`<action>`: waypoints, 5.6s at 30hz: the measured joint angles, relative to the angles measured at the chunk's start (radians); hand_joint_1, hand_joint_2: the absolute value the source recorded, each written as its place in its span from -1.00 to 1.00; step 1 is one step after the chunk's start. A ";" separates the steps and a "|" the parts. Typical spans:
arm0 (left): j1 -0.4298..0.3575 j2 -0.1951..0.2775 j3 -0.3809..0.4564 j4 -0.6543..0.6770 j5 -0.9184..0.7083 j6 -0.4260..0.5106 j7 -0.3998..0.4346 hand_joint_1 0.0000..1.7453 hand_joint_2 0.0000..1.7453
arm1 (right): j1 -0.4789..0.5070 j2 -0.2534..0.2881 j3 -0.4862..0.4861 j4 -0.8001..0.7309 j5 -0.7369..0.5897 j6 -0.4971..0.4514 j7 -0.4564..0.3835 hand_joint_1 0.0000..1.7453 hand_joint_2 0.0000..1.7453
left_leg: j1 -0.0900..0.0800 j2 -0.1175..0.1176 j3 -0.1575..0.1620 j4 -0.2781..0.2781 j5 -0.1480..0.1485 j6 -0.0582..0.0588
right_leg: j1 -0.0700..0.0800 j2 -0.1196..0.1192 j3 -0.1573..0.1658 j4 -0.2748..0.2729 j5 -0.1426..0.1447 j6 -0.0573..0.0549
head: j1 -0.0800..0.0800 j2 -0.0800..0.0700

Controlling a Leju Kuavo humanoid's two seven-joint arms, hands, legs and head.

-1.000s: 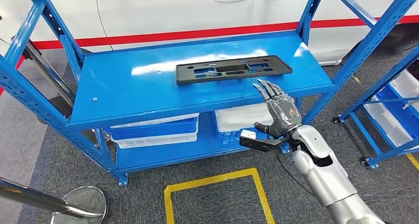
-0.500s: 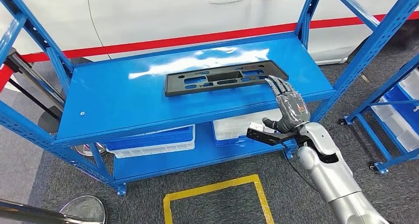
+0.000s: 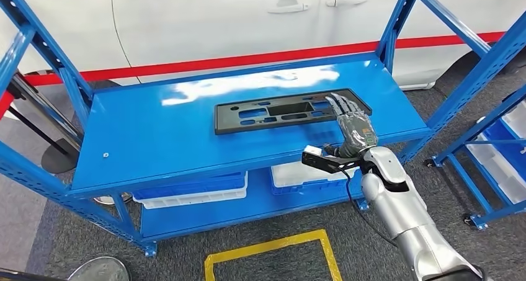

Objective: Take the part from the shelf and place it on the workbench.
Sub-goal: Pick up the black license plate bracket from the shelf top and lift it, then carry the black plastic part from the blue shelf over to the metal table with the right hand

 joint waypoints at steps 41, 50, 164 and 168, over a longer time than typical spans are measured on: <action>-0.007 0.001 0.000 0.001 -0.027 -0.015 -0.019 -1.00 -1.00 | -0.060 0.239 0.210 0.120 0.036 0.047 -0.022 -1.00 1.00 | 0.008 0.000 -0.009 0.047 -0.036 -0.014 | -0.017 0.000 0.012 -0.165 0.127 0.001 | 0.008 0.000; -0.008 0.000 0.000 0.001 -0.030 -0.017 -0.024 -1.00 -1.00 | -0.079 0.279 0.250 0.161 0.041 0.048 -0.018 1.00 1.00 | 0.010 0.001 0.003 0.032 -0.034 -0.021 | -0.010 0.004 0.018 -0.165 0.120 -0.011 | 0.008 0.000; -0.018 -0.013 0.057 0.001 -0.064 -0.018 0.037 -1.00 1.00 | 0.114 0.035 0.241 -0.594 0.411 -0.399 0.004 1.00 1.00 | 0.006 0.040 0.066 0.012 -0.072 -0.051 | -0.010 -0.107 -0.035 -0.184 0.208 -0.002 | 0.004 0.000; -0.017 -0.014 0.057 0.001 -0.064 -0.018 0.038 -1.00 1.00 | 0.116 0.033 0.241 -0.595 0.411 -0.401 0.004 1.00 1.00 | 0.009 0.016 0.019 0.002 -0.017 -0.020 | -0.010 -0.030 -0.072 -0.061 0.056 0.008 | 0.004 0.000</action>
